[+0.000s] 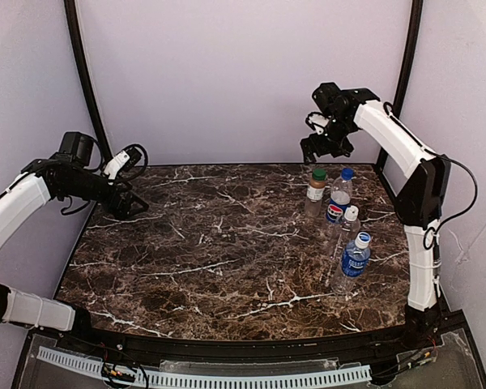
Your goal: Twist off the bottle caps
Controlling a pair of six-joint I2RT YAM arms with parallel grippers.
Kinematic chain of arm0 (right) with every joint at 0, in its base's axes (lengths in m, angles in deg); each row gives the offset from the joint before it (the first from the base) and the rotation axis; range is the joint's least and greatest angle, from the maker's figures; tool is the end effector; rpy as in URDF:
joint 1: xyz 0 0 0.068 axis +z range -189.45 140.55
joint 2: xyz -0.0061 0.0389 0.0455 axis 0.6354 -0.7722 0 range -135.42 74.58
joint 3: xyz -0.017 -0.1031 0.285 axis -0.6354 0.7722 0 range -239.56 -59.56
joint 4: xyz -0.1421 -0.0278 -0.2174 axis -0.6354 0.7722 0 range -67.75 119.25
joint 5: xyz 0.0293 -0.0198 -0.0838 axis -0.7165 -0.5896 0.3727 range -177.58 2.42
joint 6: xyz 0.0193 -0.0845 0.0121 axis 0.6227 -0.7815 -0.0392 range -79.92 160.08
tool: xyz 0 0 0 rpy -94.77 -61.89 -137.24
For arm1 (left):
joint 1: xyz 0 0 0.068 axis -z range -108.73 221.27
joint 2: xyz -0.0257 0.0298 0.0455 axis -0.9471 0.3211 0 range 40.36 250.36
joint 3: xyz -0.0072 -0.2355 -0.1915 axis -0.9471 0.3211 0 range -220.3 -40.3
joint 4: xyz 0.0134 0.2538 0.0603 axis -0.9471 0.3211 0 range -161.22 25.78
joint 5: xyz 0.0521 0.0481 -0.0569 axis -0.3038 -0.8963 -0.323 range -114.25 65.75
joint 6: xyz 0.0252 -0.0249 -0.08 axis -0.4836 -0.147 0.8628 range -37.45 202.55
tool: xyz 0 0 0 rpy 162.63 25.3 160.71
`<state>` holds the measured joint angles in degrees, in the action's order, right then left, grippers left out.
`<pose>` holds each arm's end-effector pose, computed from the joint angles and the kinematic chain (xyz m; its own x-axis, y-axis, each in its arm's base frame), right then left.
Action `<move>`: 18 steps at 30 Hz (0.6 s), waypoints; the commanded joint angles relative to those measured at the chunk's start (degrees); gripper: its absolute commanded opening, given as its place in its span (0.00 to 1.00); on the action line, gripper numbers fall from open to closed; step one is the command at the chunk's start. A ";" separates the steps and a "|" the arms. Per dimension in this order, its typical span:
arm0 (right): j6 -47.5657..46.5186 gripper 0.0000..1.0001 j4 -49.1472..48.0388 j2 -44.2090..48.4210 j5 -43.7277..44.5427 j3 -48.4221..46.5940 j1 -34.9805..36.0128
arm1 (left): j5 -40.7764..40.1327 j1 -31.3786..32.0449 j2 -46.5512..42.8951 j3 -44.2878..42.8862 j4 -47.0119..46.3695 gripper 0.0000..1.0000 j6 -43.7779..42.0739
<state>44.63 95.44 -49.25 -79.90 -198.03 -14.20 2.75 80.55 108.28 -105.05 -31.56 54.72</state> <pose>0.4431 0.1975 0.3503 -0.7977 -0.2891 -0.5293 -0.2972 0.9521 -0.0722 0.2524 -0.0769 0.3368 -0.3728 0.4824 -0.7927 0.7309 0.6790 0.0695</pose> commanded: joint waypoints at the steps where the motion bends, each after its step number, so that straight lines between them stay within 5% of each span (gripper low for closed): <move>1: -1.83 0.94 3.68 -1.64 -3.33 0.43 -1.01 | 0.50 0.55 0.37 0.65 1.56 1.00 -0.15; 18: -2.35 0.66 1.94 -5.32 -3.67 4.15 -1.00 | 0.48 0.68 0.59 0.73 1.04 1.00 -0.12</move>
<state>42.10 98.20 -53.42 -84.07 -194.56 -15.51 2.79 80.84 109.03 -104.94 -31.64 54.72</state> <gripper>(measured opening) 0.698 0.996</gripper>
